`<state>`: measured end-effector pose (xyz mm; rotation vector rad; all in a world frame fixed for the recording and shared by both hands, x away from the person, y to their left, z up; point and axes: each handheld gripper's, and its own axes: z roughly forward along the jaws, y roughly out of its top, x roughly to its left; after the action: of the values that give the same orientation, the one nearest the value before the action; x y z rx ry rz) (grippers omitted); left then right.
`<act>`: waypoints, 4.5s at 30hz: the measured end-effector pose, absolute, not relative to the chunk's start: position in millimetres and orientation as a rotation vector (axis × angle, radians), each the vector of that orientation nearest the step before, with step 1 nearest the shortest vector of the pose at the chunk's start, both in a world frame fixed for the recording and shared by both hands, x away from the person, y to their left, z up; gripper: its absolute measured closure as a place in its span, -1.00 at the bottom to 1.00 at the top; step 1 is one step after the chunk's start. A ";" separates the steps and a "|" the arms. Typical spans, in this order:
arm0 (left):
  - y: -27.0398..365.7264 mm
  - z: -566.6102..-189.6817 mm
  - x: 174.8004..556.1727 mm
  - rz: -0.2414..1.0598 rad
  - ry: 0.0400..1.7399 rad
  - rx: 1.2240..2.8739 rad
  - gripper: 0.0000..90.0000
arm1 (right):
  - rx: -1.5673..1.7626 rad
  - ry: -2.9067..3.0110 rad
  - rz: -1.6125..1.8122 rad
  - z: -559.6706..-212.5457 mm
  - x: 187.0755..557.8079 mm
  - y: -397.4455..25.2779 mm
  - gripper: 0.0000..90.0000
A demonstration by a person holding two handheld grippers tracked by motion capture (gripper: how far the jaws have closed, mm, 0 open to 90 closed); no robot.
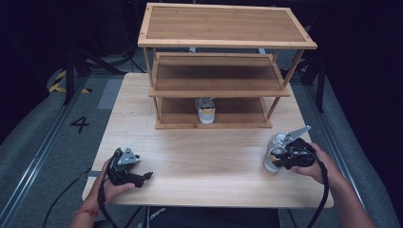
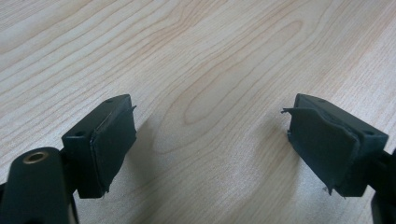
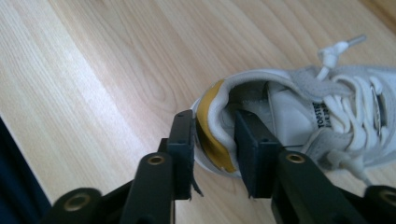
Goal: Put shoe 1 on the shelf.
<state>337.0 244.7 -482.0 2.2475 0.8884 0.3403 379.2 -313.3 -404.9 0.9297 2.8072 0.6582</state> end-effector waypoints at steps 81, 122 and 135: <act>243.7 -482.4 337.0 0.333 0.897 2.240 -0.67 | 0.244 2.865 0.633 -417.3 536.4 -140.4 0.52; 244.0 -481.5 336.3 0.346 0.895 2.252 -0.66 | 0.893 2.474 1.064 -459.4 496.7 -198.0 -0.36; 243.6 -482.3 336.5 0.335 0.894 2.242 -0.67 | 0.881 2.507 1.021 -462.7 525.6 -187.4 -0.44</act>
<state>336.5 243.6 -482.3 2.2418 0.8941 0.3354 525.6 -187.4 -462.7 0.8807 2.5073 1.0211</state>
